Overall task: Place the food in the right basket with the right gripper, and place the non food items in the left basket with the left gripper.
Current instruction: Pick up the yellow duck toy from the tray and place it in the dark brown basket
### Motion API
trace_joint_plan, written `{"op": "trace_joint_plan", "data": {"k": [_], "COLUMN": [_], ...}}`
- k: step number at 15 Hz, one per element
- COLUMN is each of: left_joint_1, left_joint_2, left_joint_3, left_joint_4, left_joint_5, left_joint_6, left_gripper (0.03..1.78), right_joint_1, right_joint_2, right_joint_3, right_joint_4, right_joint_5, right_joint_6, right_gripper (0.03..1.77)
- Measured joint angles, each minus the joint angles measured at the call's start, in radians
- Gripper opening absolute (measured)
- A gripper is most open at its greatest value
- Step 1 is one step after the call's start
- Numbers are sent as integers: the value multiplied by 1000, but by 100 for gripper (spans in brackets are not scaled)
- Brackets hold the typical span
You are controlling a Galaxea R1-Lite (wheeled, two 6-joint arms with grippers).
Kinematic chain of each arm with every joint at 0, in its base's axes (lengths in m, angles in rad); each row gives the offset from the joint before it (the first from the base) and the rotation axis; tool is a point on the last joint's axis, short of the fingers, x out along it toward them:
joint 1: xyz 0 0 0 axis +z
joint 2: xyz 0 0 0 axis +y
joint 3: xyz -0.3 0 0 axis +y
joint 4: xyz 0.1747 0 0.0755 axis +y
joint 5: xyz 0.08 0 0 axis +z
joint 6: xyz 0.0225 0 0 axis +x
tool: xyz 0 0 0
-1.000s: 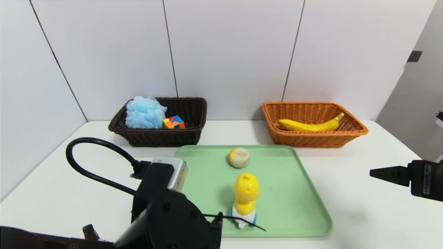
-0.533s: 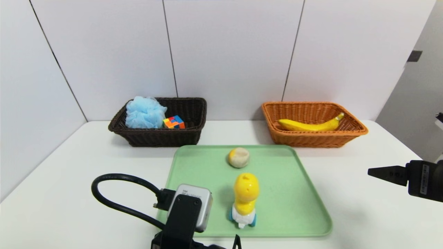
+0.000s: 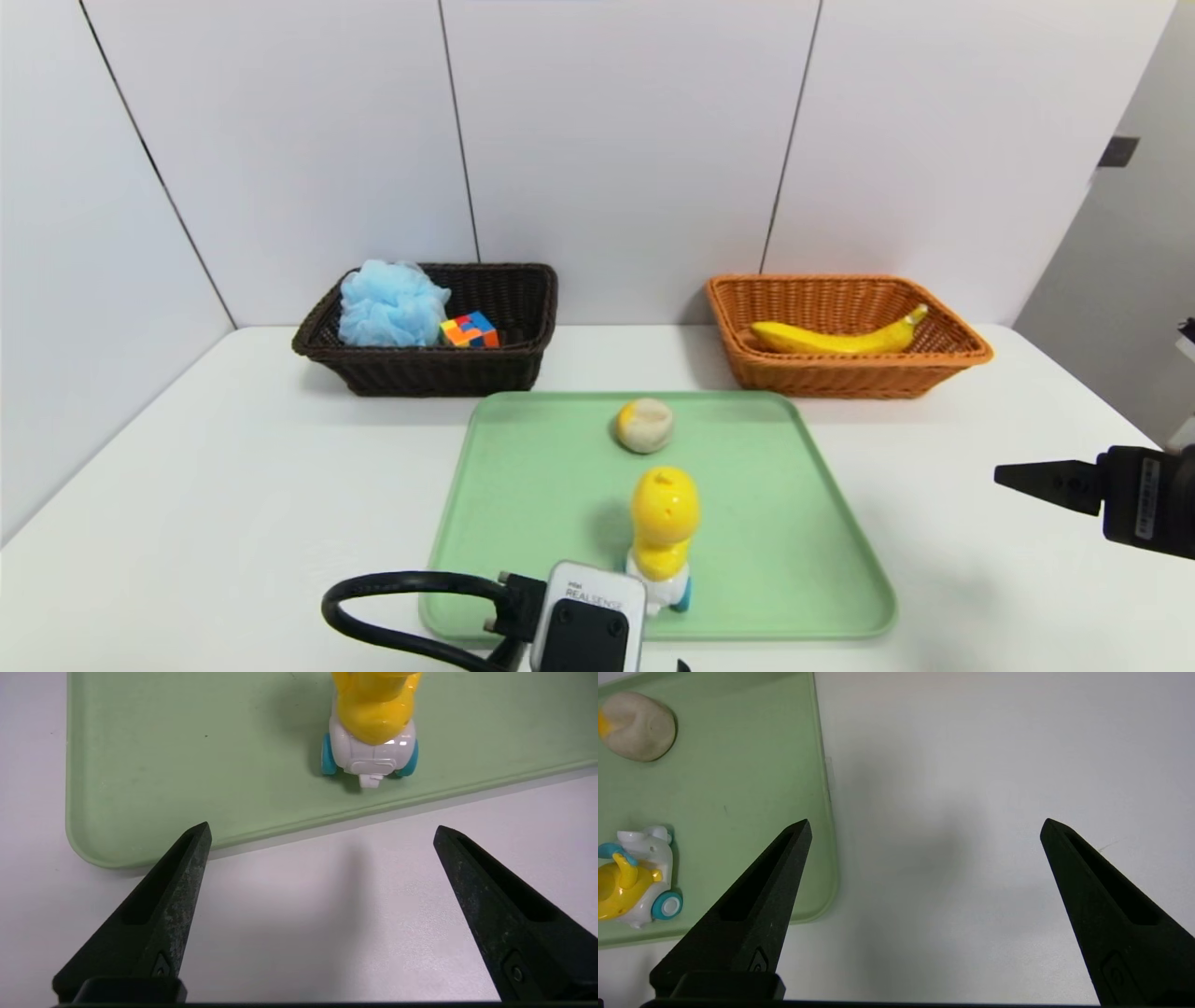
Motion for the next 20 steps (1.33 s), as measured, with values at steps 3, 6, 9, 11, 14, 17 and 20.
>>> {"op": "trace_joint_plan", "data": {"k": [3, 6, 9, 11, 14, 17, 20], "left_joint_1": [-7, -8, -9, -8, -7, -6, 3], "left_joint_2": [11, 16, 19, 30, 53, 73, 84], "left_joint_3": [-25, -38, -46, -58, -94, -116, -117], "left_joint_4": [1, 1, 3, 3, 6, 8, 8], "left_joint_5": [0, -1, -2, -2, -2, -3, -3], "left_joint_6": [3, 7, 10, 10, 12, 18, 33], "left_gripper": [169, 169, 169, 169, 169, 169, 169], "right_joint_1": [0, 0, 0, 1, 1, 0, 0], "right_joint_2": [-6, -13, -16, -16, -16, -16, -16], "right_joint_3": [4, 6, 7, 8, 11, 14, 15], "right_joint_4": [0, 0, 0, 0, 0, 0, 0], "right_joint_5": [-1, 0, 0, 0, 0, 0, 1], "right_joint_6": [0, -1, -3, -2, -1, -1, 0], "right_gripper": [169, 169, 169, 169, 169, 169, 169]}}
